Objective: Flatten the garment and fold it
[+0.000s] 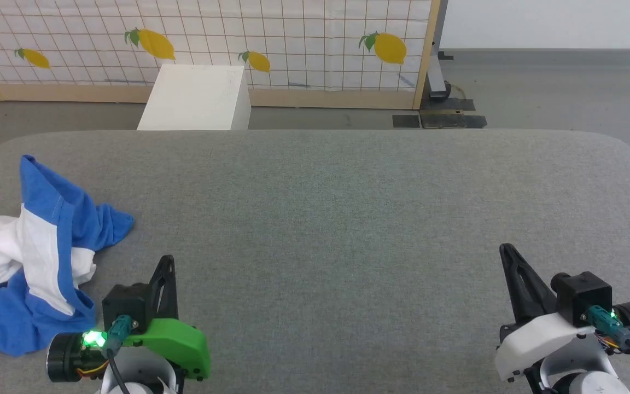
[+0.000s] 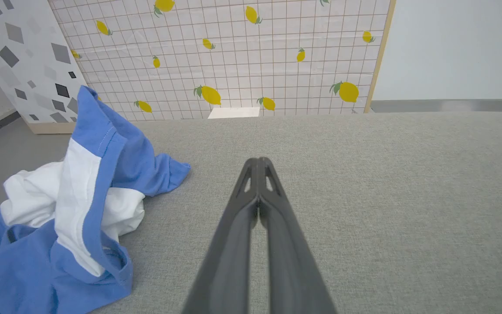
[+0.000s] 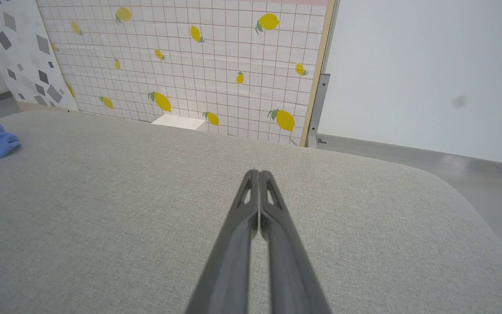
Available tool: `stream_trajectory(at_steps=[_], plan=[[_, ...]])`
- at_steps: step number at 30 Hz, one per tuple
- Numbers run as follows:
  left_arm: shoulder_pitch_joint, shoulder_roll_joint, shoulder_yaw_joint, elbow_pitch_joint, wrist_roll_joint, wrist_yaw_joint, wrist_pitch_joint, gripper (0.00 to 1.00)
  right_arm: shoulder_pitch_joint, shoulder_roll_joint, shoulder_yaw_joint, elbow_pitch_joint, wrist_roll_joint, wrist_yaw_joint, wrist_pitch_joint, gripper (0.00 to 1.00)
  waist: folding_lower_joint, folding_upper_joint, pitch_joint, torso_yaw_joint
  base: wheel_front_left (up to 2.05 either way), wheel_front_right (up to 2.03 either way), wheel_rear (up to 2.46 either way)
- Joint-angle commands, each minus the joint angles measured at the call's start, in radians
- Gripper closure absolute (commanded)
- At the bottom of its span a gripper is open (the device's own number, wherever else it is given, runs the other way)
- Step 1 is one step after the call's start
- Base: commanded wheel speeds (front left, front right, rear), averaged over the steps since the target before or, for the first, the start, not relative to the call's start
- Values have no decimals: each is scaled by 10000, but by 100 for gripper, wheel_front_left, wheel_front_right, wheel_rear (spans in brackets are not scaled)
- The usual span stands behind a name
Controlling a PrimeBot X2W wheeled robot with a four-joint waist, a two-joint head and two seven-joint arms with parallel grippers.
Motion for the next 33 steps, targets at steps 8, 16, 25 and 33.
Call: stream_trajectory(at_steps=[8, 16, 25, 33], plan=[[3, 2, -12, 2, -12, 0, 0, 0, 10, -2, -4, 6, 4, 0, 0, 0, 0, 0, 0, 0, 0, 0, 0], [-28, 0, -116, 86, -117, 99, -110, 0, 4, -3, -22, 67, 90, 1, -93, 0, 0, 0, 3, 24, 0, 0, 0], [-86, 19, -207, 238, -272, 268, -298, 0, -3, -1, -36, 162, 157, 0, -240, 0, 0, 0, 10, 290, 0, 0, 0], [-72, 66, -226, 332, -428, 443, -466, 0, -25, 1, 2, 250, 250, -1, -362, 0, 0, 0, 14, 794, 0, 0, 0]])
